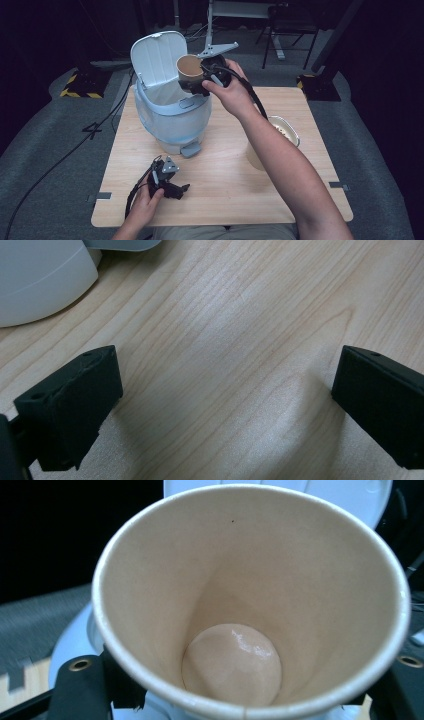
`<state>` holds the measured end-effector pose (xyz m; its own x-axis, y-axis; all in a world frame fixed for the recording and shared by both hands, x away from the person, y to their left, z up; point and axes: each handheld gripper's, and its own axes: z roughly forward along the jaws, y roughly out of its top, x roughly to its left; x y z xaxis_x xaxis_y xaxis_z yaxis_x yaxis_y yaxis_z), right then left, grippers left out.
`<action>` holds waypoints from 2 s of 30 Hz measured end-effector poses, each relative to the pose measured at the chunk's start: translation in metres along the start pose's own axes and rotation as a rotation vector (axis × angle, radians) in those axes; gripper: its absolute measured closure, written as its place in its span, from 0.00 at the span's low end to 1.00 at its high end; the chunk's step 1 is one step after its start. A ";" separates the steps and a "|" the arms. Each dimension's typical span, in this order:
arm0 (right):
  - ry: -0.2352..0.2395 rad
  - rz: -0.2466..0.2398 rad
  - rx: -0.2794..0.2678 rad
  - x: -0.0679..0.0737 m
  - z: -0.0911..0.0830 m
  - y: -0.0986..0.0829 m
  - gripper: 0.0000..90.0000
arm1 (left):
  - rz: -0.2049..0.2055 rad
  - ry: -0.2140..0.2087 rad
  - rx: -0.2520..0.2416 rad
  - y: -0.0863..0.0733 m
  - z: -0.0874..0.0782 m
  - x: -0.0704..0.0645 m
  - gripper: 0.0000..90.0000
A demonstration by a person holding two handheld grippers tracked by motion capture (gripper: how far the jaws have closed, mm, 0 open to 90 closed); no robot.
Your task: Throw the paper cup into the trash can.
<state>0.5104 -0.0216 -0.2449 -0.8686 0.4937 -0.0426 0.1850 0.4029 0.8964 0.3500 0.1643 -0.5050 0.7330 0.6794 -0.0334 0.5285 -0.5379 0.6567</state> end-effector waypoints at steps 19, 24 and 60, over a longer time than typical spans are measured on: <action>0.021 0.069 -0.020 0.004 0.030 -0.002 0.18 | 0.011 0.008 -0.002 0.001 0.000 0.001 0.00; 0.021 0.051 -0.045 0.002 0.012 0.000 0.18 | 0.011 0.009 -0.002 0.001 0.000 0.001 0.00; -0.102 0.043 -0.034 -0.014 -0.200 -0.097 0.25 | -0.014 0.028 -0.006 -0.007 -0.006 0.006 0.00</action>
<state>0.4130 -0.2215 -0.2429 -0.8084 0.5867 -0.0471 0.2036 0.3539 0.9129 0.3478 0.1755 -0.5052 0.7133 0.7005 -0.0211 0.5358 -0.5256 0.6609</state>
